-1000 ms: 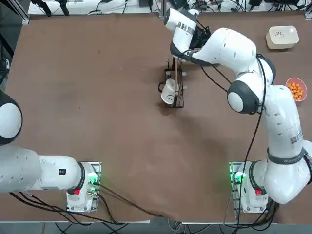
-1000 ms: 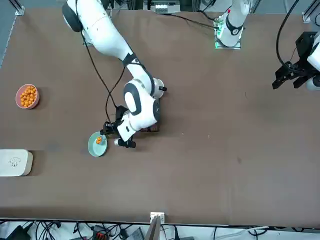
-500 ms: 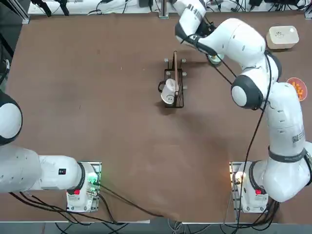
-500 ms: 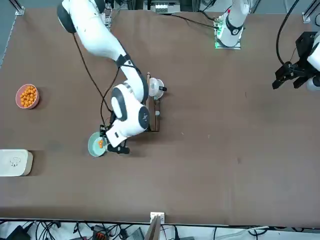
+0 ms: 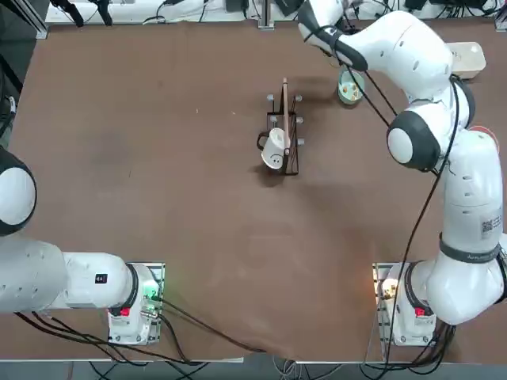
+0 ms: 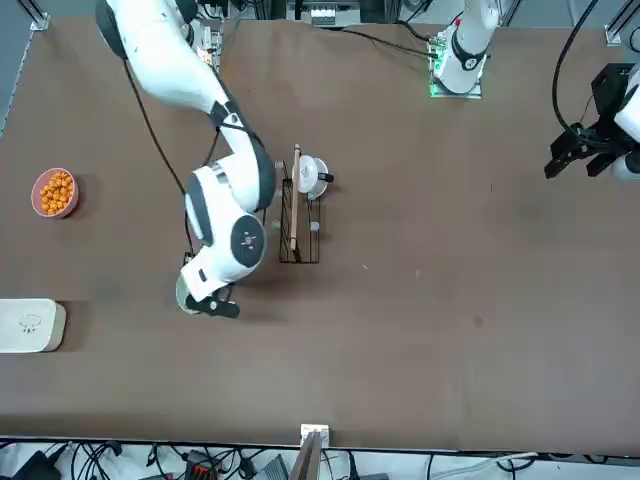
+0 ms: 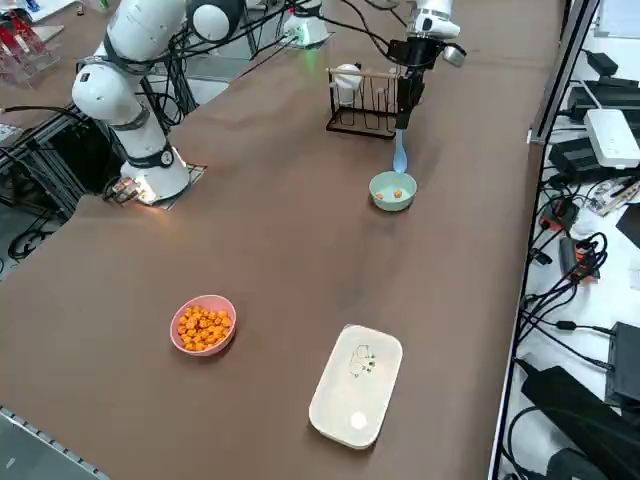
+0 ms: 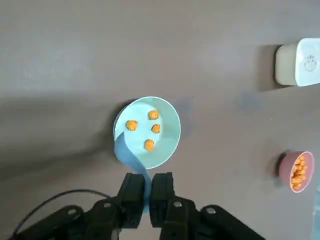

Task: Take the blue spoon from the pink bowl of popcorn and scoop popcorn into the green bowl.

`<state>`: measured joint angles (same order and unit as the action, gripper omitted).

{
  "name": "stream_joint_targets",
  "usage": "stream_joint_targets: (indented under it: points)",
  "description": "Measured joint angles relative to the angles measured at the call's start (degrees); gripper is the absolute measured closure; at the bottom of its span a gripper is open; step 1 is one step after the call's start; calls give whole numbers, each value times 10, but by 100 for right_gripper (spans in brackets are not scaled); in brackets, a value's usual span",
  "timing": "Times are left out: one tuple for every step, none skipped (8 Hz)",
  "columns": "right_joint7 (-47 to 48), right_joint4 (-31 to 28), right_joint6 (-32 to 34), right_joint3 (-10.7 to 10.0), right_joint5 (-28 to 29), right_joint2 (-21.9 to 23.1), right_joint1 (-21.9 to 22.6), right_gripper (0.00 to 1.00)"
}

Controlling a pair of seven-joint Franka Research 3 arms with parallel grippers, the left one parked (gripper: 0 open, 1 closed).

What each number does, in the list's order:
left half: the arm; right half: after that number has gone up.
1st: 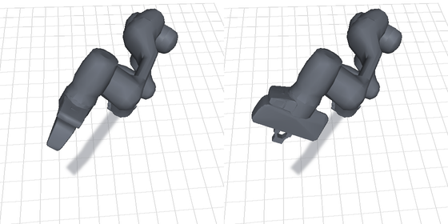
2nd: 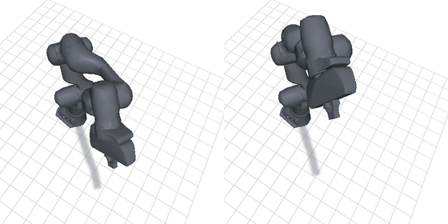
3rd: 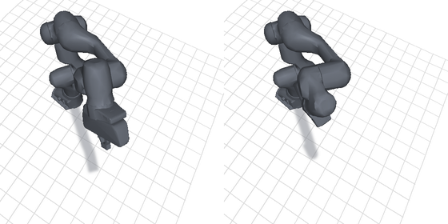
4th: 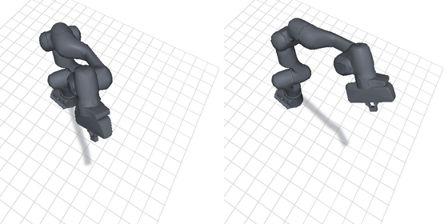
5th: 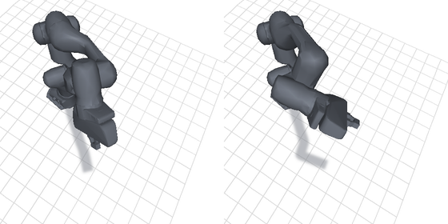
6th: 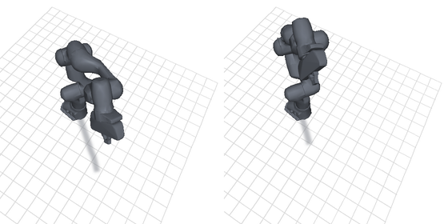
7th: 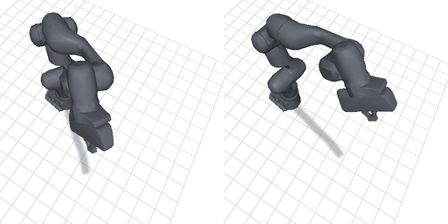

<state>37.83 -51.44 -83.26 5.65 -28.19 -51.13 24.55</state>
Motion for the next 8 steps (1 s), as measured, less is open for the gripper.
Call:
stream_joint_targets:
  points:
    - [0, 0, 0, 0, 6, 4, -5, 89]
    - [0, 0, 5, 0, 8, 6, -8, 89]
    - [-1, 0, 29, -1, 7, 9, -11, 89]
    - [-9, 0, 75, -4, 4, 12, -15, 89]
    - [-29, 0, 119, -8, -16, 13, -19, 89]
    - [-57, 0, 158, -11, -48, 13, -21, 89]
    - [-79, -4, 193, -13, -73, 15, -24, 89]
    - [-90, -25, 210, -15, -95, 22, -29, 89]
